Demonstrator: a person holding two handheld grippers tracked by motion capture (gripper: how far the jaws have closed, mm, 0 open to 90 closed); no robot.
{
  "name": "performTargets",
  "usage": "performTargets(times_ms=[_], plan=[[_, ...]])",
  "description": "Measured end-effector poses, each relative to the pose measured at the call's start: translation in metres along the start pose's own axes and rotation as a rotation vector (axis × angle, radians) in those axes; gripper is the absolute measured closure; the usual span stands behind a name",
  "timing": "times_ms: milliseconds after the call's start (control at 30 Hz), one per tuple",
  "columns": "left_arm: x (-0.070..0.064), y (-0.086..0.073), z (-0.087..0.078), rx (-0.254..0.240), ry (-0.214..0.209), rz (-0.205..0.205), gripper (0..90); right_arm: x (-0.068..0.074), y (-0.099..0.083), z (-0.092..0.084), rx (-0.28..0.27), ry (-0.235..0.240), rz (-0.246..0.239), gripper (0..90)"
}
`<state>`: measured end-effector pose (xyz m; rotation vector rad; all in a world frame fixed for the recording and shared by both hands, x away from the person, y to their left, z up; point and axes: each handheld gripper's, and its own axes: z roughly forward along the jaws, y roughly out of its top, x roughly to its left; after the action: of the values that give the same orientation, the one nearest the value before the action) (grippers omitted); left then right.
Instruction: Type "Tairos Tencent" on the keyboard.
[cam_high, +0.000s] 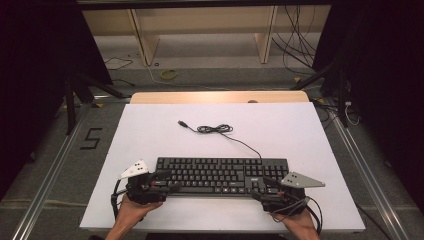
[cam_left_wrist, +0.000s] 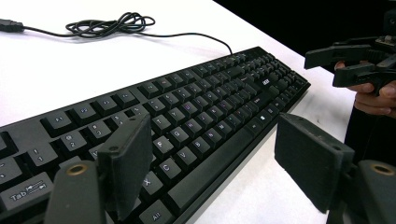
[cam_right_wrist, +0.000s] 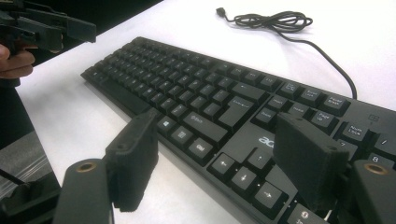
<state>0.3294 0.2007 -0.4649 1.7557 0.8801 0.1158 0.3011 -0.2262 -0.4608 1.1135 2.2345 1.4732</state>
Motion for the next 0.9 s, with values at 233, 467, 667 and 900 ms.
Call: performTargets(times_ms=[233,467,667,900], plan=[[0.000,0.000,0.000,-0.004,0.002,-0.005,27.1,0.000,0.000,0.001,0.001,0.000,0.004,31.7],[0.001,0.001,0.000,-0.003,0.007,-0.006,27.0,0.002,0.004,0.004,-0.001,0.002,0.004,31.8],[0.004,0.003,0.001,-0.005,0.006,-0.019,27.7,0.005,0.010,0.011,0.011,0.014,0.010,32.3],[0.008,0.003,0.001,0.006,0.016,-0.024,28.6,0.014,0.022,0.027,0.032,0.034,-0.005,33.5]])
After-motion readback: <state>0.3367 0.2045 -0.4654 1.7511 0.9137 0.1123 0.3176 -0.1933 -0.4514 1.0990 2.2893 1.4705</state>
